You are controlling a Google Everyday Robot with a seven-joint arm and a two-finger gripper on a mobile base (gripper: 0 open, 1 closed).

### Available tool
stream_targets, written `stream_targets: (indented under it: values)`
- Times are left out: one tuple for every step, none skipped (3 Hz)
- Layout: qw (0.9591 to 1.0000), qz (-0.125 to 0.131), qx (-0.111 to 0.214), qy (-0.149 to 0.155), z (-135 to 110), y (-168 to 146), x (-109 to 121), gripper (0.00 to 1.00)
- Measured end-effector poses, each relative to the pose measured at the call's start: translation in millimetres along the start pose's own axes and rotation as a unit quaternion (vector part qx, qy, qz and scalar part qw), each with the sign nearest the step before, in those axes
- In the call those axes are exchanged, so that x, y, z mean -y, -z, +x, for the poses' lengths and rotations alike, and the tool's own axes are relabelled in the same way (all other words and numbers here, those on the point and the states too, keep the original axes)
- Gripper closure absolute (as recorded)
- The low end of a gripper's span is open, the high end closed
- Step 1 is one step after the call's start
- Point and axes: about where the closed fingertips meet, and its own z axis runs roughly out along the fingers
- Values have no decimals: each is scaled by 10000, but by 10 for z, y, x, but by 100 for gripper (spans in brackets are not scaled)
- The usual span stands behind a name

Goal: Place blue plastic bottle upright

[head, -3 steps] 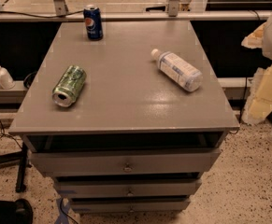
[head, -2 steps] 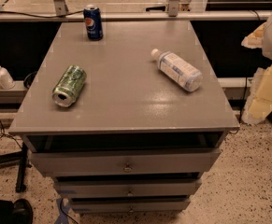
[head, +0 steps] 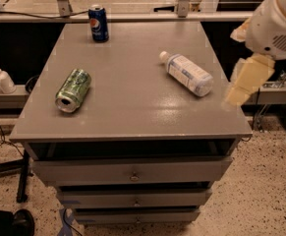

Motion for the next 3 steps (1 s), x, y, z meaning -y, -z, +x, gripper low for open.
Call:
stream_targets:
  values:
    - [9987,170,294,-389,-239,-264,395,0]
    - [9945,238,281,-979,-292,-581,798,0]
    - [9851,181,339,-1678,-267,-881,1094,0]
